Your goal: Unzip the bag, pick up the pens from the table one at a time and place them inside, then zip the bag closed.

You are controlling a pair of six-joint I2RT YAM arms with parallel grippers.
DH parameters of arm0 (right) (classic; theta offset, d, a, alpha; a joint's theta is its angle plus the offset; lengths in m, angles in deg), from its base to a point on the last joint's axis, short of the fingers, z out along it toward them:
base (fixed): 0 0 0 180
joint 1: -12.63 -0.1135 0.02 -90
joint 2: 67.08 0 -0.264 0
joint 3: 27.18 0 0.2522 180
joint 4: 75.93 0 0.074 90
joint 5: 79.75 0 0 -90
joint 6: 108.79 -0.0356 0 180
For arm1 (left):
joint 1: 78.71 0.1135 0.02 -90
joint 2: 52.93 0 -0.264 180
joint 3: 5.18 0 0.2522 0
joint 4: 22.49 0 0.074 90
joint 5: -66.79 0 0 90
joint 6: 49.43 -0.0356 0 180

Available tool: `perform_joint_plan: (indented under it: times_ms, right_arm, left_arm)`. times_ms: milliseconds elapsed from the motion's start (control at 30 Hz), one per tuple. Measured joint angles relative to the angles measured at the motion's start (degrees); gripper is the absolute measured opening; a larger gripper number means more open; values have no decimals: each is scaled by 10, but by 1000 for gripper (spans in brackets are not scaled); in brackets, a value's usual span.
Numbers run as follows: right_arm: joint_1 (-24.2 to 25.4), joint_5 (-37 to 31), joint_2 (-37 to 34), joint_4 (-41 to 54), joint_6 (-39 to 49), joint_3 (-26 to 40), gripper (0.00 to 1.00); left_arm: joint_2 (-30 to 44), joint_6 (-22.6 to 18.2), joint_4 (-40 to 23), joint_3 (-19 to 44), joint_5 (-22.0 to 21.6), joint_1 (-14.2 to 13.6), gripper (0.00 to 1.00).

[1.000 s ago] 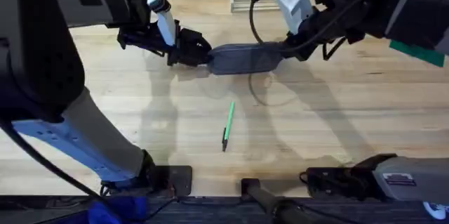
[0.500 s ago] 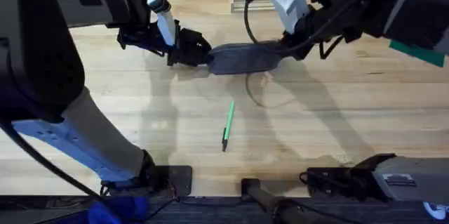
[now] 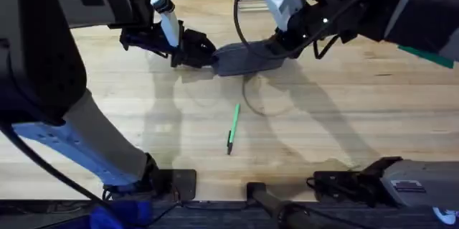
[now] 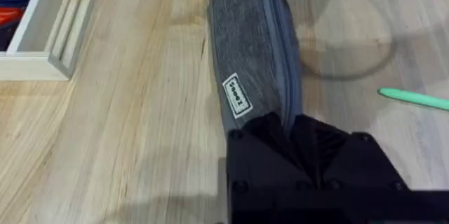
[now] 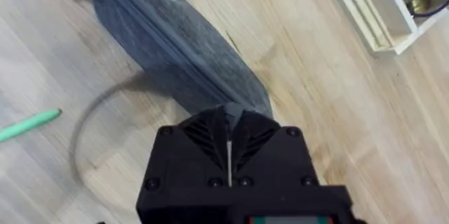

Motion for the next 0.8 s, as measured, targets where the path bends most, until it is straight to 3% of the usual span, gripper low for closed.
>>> perform_joint_plan:
  times_ms: [400,800]
  right_arm:
    - [-16,48,-24,-59,-26,0,31]
    - [-47,54,-27,-74,-49,0,31]
  left_arm:
    - [0,0,0,0,0,0,42]
    - [0,0,-1,0,0,0,42]
